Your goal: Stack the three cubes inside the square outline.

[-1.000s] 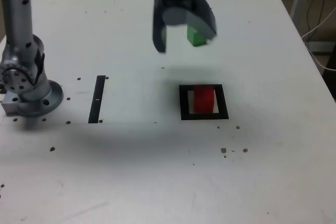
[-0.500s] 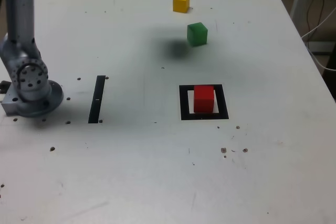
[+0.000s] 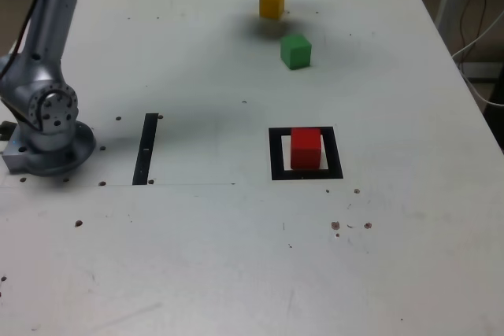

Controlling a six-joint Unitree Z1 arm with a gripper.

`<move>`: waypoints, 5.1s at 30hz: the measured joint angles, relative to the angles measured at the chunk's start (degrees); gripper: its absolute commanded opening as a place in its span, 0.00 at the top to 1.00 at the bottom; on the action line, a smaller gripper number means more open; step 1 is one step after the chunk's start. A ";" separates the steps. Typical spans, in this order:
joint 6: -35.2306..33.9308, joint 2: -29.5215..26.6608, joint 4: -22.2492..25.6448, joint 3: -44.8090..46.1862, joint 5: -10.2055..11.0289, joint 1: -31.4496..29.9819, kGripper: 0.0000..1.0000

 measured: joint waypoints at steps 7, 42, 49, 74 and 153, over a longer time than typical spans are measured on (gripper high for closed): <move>2.91 6.32 1.44 -5.16 0.98 0.78 0.05; -0.43 15.30 0.07 -6.38 1.78 -0.15 0.53; -0.43 15.91 -0.10 -5.91 1.43 -0.51 0.58; -11.61 7.57 0.22 -0.72 -2.67 -6.11 0.81; -62.18 -5.54 -3.30 27.07 -9.05 -54.38 0.14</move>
